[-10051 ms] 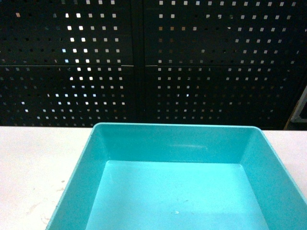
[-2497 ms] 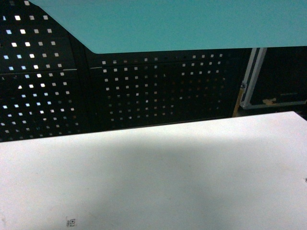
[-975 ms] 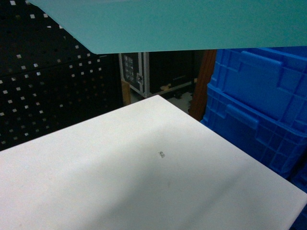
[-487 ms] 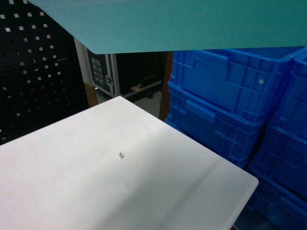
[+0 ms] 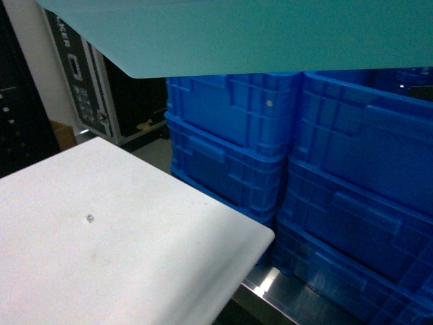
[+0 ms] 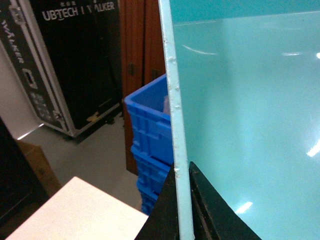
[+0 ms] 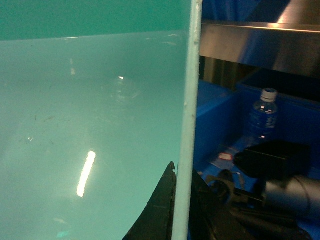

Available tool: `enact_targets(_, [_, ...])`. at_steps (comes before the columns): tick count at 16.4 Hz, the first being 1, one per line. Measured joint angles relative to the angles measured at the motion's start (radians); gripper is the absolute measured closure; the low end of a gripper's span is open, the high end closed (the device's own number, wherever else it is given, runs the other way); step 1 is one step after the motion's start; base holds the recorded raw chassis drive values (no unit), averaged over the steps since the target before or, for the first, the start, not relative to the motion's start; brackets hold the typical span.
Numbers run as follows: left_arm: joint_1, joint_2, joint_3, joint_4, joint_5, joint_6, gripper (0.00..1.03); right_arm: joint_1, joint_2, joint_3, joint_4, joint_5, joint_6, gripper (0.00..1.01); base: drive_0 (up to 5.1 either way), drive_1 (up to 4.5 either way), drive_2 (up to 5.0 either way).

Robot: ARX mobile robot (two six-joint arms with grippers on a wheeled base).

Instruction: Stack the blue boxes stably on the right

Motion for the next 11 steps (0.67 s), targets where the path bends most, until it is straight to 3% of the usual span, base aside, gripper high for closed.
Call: enact_targets(11, [-0.002,0.001,0.000,0.004,0.002,0.000,1.01,0.000,-0.001,-0.001,0.003,0.000,0.000,0.94,3.0,-5.62,-2.0])
